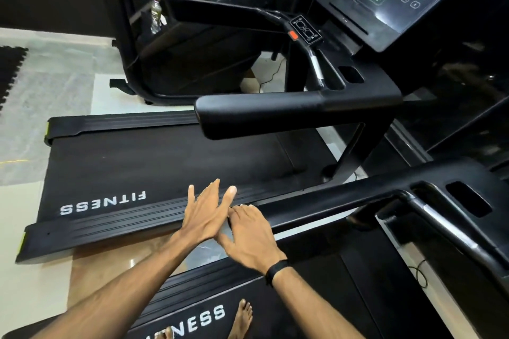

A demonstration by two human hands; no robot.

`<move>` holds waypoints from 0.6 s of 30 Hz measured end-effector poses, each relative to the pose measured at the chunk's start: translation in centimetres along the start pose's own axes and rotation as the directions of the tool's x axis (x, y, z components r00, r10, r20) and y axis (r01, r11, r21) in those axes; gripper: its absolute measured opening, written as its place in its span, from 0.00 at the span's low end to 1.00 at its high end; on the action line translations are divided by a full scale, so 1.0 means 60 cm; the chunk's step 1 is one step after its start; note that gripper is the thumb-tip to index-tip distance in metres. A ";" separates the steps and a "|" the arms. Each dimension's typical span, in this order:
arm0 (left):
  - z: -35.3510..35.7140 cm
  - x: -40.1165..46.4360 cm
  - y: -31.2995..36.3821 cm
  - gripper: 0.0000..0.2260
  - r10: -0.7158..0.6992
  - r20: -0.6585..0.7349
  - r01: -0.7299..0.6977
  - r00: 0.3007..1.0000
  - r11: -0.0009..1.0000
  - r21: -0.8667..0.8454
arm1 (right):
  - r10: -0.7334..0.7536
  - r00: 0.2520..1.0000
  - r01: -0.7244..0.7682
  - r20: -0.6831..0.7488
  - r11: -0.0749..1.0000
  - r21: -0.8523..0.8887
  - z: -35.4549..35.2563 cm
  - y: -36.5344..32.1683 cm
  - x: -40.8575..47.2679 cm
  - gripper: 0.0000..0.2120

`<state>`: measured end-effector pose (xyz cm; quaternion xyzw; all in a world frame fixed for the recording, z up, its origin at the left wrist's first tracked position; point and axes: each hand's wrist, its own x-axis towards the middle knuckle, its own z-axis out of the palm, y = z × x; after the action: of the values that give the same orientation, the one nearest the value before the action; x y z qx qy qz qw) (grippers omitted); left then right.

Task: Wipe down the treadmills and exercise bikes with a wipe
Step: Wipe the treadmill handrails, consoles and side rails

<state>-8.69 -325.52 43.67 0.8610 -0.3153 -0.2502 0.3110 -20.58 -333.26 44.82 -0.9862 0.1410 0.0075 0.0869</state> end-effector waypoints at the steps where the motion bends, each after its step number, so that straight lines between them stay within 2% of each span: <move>1: 0.000 -0.001 0.001 0.44 -0.003 0.000 0.003 1.000 1.000 -0.005 | -0.003 0.999 0.003 0.035 1.000 0.008 -0.003 0.000 0.007 0.27; 4: 0.004 -0.004 0.014 0.39 -0.012 0.014 0.012 1.000 1.000 -0.023 | -0.006 0.988 -0.003 0.157 0.998 0.056 -0.024 0.001 0.035 0.22; 6: 0.009 0.000 0.022 0.38 -0.023 0.013 0.024 1.000 0.999 -0.041 | -0.005 0.978 -0.001 0.208 1.000 0.028 -0.029 0.007 0.048 0.17; 8: 0.012 0.006 0.027 0.35 -0.049 0.001 0.049 0.999 0.996 -0.072 | -0.057 0.988 0.054 0.143 0.998 0.024 -0.024 0.012 0.038 0.16; 12: 0.009 0.018 0.033 0.34 -0.085 -0.042 0.079 0.996 0.989 -0.121 | -0.191 0.979 0.182 0.069 0.976 0.122 -0.029 0.049 -0.033 0.26; 14: 0.009 0.021 0.035 0.34 -0.095 -0.066 0.086 0.993 0.988 -0.131 | -0.071 0.994 0.067 0.085 0.997 0.044 -0.051 0.097 -0.033 0.26; 15: 0.011 0.022 0.032 0.34 -0.110 -0.075 0.099 0.991 0.986 -0.132 | 0.030 0.989 -0.027 0.146 0.999 -0.022 -0.058 0.115 -0.015 0.28; 17: 0.018 0.022 0.029 0.34 -0.134 -0.072 0.124 0.988 0.985 -0.121 | 0.244 0.901 -0.220 0.358 0.970 -0.105 -0.070 0.124 0.037 0.35; 18: 0.021 0.023 0.028 0.34 -0.142 -0.069 0.133 0.987 0.984 -0.120 | 0.282 0.837 -0.259 0.468 0.959 -0.114 -0.069 0.114 0.063 0.38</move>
<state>-9.20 -327.96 43.69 0.8704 -0.2279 -0.2555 0.3538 -18.88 -341.47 47.57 -0.9251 0.2528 0.2671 0.0943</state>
